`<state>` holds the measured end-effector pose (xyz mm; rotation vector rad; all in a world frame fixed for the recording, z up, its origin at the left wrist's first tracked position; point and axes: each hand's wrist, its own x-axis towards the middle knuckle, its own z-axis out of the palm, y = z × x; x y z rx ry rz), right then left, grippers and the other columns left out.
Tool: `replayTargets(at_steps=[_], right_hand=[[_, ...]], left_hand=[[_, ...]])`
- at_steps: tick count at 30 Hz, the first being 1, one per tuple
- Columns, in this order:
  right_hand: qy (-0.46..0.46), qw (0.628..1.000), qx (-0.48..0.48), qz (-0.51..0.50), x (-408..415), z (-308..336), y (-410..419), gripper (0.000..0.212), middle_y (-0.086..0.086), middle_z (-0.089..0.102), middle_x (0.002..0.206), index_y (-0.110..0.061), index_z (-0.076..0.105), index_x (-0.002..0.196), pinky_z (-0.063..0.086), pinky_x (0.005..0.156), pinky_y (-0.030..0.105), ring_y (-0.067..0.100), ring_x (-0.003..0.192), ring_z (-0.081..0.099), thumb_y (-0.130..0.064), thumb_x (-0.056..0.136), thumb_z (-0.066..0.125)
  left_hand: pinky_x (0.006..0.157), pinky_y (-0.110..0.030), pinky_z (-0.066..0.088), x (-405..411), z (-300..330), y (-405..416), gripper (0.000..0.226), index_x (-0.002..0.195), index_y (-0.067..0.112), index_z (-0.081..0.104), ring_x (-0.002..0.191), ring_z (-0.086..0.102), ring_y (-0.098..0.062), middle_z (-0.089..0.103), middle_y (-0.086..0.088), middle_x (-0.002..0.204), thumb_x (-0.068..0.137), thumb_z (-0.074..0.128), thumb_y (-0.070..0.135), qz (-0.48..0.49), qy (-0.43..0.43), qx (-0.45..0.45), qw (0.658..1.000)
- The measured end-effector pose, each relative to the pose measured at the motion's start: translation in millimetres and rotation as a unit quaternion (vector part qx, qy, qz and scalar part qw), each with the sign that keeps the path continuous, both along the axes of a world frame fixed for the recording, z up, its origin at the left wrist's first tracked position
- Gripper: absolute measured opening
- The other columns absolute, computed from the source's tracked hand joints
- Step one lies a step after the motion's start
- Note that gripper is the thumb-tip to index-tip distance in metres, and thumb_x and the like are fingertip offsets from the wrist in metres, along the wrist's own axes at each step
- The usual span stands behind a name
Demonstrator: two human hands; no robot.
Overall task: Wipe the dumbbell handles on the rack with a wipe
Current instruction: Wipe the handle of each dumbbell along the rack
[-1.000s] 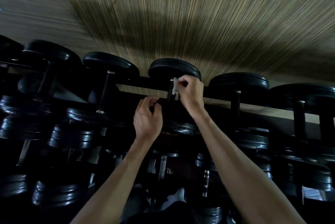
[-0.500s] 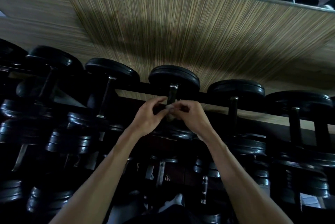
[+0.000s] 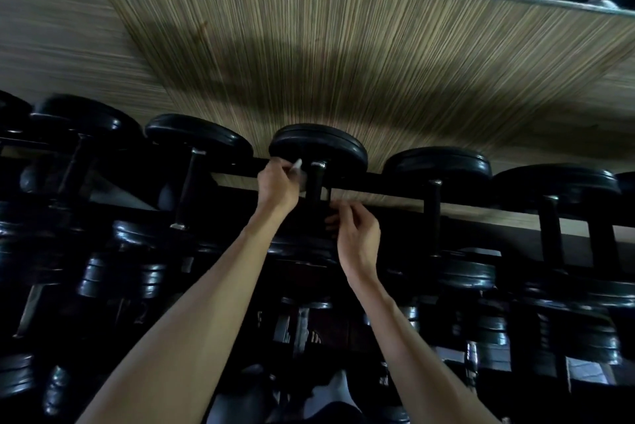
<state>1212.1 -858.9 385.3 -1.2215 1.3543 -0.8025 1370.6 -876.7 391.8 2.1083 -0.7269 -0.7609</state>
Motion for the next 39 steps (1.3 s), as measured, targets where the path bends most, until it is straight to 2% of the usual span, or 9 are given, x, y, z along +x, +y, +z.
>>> replayTargets(at_steps=[7, 11, 18, 20, 23, 25, 32, 36, 39], right_hand=[[-0.024, 0.999, -0.019, -0.018, 0.0, -3.7, 1.0, 0.027, 0.005, 0.071, 0.071, -0.016, 0.073, 0.088, 0.058, 0.064, 0.038, 0.019, 0.068, 0.07, -0.016, 0.1, 0.049], [-0.028, 0.999, -0.02, -0.034, 1.1, -3.3, 1.6, 0.027, 0.007, 0.07, 0.069, -0.014, 0.071, 0.084, 0.056, 0.062, 0.043, 0.025, 0.067, 0.068, -0.013, 0.097, 0.048], [-0.025, 0.999, -0.016, -0.017, 0.0, -0.8, 0.0, 0.028, 0.01, 0.069, 0.067, -0.012, 0.07, 0.082, 0.055, 0.061, 0.042, 0.029, 0.066, 0.067, -0.01, 0.098, 0.047], [-0.028, 0.999, -0.019, -0.018, -0.5, -1.0, 0.8, 0.027, 0.009, 0.068, 0.067, -0.012, 0.07, 0.082, 0.055, 0.06, 0.041, 0.029, 0.066, 0.067, -0.011, 0.098, 0.047], [-0.023, 0.999, -0.023, -0.023, 0.0, -2.2, 2.0, 0.027, 0.008, 0.068, 0.068, -0.013, 0.07, 0.082, 0.055, 0.06, 0.042, 0.026, 0.066, 0.067, -0.012, 0.096, 0.048], [-0.021, 0.999, -0.023, -0.024, 0.0, -2.5, 1.9, 0.027, 0.007, 0.069, 0.068, -0.014, 0.07, 0.081, 0.055, 0.061, 0.042, 0.024, 0.066, 0.067, -0.012, 0.096, 0.048], [-0.017, 1.0, -0.018, -0.012, -0.5, -1.8, 0.5, 0.028, 0.007, 0.068, 0.066, -0.013, 0.071, 0.082, 0.054, 0.058, 0.034, 0.018, 0.061, 0.066, -0.011, 0.097, 0.048], [-0.018, 1.0, -0.016, -0.01, -0.9, -2.8, 0.6, 0.028, 0.006, 0.069, 0.067, -0.015, 0.071, 0.082, 0.056, 0.06, 0.037, 0.019, 0.063, 0.067, -0.014, 0.098, 0.048], [-0.016, 1.0, -0.02, -0.008, -1.3, -2.3, 0.8, 0.028, 0.005, 0.069, 0.067, -0.016, 0.071, 0.082, 0.056, 0.06, 0.037, 0.02, 0.063, 0.067, -0.014, 0.098, 0.048]], left_hand=[[0.061, -0.02, 0.053, -3.5, -4.1, 10.0, 0.016, 0.088, 0.007, 0.065, 0.075, 0.061, -0.017, 0.064, -0.007, 0.083, 0.1, 0.057, 0.014, 0.005, 0.276, -0.024, 0.961], [0.062, -0.021, 0.059, 8.3, 1.9, 27.2, 0.022, 0.083, 0.008, 0.066, 0.075, 0.068, -0.019, 0.068, -0.008, 0.08, 0.098, 0.053, -0.001, -0.087, 0.223, 0.077, 0.968], [0.072, -0.03, 0.056, 3.2, 7.4, -15.5, 0.019, 0.081, 0.015, 0.068, 0.08, 0.064, -0.019, 0.067, -0.009, 0.086, 0.097, 0.06, 0.008, 0.026, 0.242, -0.011, 0.97], [0.083, -0.037, 0.056, 7.7, 6.2, -1.7, 0.022, 0.078, 0.015, 0.069, 0.082, 0.066, -0.021, 0.068, -0.007, 0.082, 0.096, 0.06, 0.007, -0.043, 0.192, 0.04, 0.98], [0.081, -0.031, 0.054, 14.1, 11.1, 30.9, 0.012, 0.083, 0.015, 0.073, 0.084, 0.067, -0.017, 0.072, -0.003, 0.083, 0.092, 0.066, 0.013, -0.212, 0.064, 0.187, 0.957], [0.08, -0.028, 0.052, 12.8, 16.6, 38.4, 0.006, 0.088, 0.016, 0.075, 0.086, 0.066, -0.015, 0.073, 0.0, 0.086, 0.089, 0.071, 0.02, -0.241, 0.029, 0.218, 0.945], [0.058, -0.016, 0.056, -5.3, 24.6, 0.7, 0.007, 0.088, 0.006, 0.075, 0.063, 0.071, -0.009, 0.073, -0.006, 0.076, 0.086, 0.076, 0.013, -0.043, -0.002, -0.027, 0.999], [0.06, -0.003, 0.048, -22.5, 24.3, 7.8, 0.006, 0.082, 0.005, 0.075, 0.062, 0.064, 0.012, 0.07, 0.006, 0.076, 0.081, 0.079, 0.009, -0.105, -0.041, -0.012, 0.994], [0.067, -0.006, 0.052, -29.3, 20.3, 21.8, 0.004, 0.081, 0.009, 0.076, 0.072, 0.068, 0.003, 0.073, 0.004, 0.083, 0.082, 0.079, 0.012, -0.125, -0.046, 0.001, 0.991]])
